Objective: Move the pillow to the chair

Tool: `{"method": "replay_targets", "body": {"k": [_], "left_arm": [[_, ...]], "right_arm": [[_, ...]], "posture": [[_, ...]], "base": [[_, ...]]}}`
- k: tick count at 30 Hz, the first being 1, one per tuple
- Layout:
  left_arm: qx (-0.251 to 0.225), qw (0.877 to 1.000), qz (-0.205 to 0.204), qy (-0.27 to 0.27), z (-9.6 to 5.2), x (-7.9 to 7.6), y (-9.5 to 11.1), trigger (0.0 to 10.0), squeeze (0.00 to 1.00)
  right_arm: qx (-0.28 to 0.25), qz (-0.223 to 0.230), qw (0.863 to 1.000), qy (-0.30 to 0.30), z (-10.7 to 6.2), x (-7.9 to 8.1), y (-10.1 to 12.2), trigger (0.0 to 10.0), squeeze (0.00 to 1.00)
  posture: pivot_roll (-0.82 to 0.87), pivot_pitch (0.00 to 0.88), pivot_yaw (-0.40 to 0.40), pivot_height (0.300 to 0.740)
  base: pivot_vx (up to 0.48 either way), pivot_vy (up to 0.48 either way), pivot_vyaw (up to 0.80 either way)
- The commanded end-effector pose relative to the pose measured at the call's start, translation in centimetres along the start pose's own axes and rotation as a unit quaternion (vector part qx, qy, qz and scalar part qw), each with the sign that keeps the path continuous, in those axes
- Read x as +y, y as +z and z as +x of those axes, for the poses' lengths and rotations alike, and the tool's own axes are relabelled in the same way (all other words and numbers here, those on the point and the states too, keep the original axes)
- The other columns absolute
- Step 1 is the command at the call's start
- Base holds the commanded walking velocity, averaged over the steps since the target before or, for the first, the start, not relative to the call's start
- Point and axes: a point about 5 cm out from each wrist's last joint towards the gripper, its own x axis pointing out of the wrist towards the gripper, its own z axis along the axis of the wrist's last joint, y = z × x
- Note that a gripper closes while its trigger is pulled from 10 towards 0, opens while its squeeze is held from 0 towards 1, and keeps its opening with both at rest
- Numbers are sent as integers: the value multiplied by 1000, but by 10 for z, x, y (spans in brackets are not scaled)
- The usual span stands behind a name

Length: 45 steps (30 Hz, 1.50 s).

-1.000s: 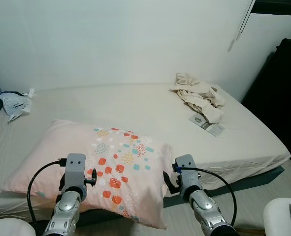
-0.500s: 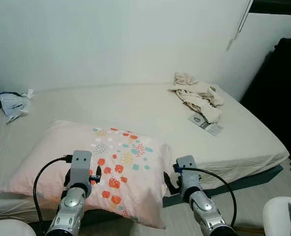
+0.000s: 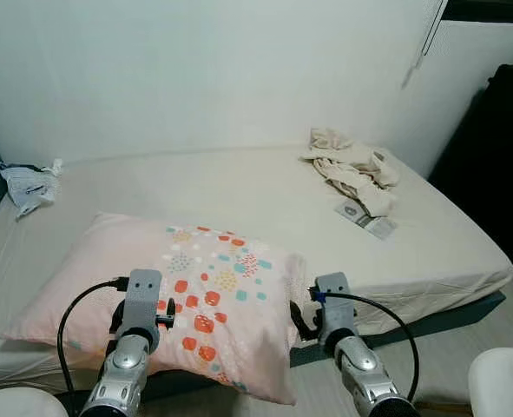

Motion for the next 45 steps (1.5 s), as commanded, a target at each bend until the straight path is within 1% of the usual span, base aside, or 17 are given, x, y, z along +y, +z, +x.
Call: {"method": "replay_targets", "body": {"k": [1,5,7,12,15,16,18,21,24,27,29,34,36,39,40,43,45], "left_arm": [[5,1000,3,0,1,0,-1,10000,0],[10,1000,-1,4,2,1,-2,10000,0],[20,1000,-17,10,2,3,-4,10000,0],[22,999,-43,10,3,4,-4,10000,0],[23,998,-48,14,2,7,-6,10000,0],[31,998,-61,15,1,6,-9,10000,0],[37,997,-58,18,-1,5,-12,10000,0],[29,997,-74,-6,-3,-1,-6,10000,0],[27,998,-53,-3,-1,3,-6,10000,0],[17,998,-57,8,2,7,-1,10000,0],[6,998,-58,11,4,9,5,10000,0],[-7,998,-52,28,4,12,8,10000,0],[-11,997,-66,31,2,13,10,10000,0],[-11,997,-66,35,2,14,10,10000,0],[-9,996,-75,45,3,18,11,10000,0],[-14,992,-106,61,5,26,14,10000,0],[-31,982,-168,73,8,34,24,10000,0]], "right_arm": [[-10,3,1000,-10,0,-4,4,10000,0],[-18,-5,1000,-18,1,-5,8,10000,0],[-12,5,1000,-14,1,-4,5,10000,0],[10,-10,1000,5,1,0,0,10000,0],[13,-51,998,20,1,2,0,10000,0],[18,-50,998,20,2,1,0,10000,0],[23,-47,998,20,2,-1,-1,10000,0],[-6,-58,997,53,10,4,18,10000,0],[-18,-54,996,70,15,9,27,10000,0],[-14,-45,995,89,18,13,31,10000,0],[-13,-23,995,96,20,15,34,10000,0],[-13,-34,994,106,21,18,35,10000,0],[-16,-42,993,107,22,19,37,10000,0],[-15,-36,993,108,23,19,39,10000,0],[-21,-20,994,107,25,18,44,10000,0],[-31,-21,994,100,28,16,53,10000,0],[-40,-19,994,103,30,15,59,10000,0]], "posture": [[-60,0,-31,676],[-66,0,-27,671],[-63,0,-26,666],[-59,0,-38,641],[-46,0,-62,641],[-23,0,-81,641],[-6,0,-72,641],[-20,0,-82,641],[-26,0,-83,641],[-11,17,-93,641],[-5,33,-101,636],[5,69,-101,626],[-1,73,-98,626],[-4,80,-94,626],[-17,88,-86,621],[-19,94,-82,611],[-19,100,-75,611]], "base": [[0,0,0],[0,0,0],[0,0,0],[0,0,0],[0,0,0],[0,0,0],[0,0,0],[0,0,0],[0,0,0],[0,0,0],[0,0,0],[0,0,0],[0,0,0],[0,0,0],[0,0,0],[0,0,0],[0,0,0]]}}
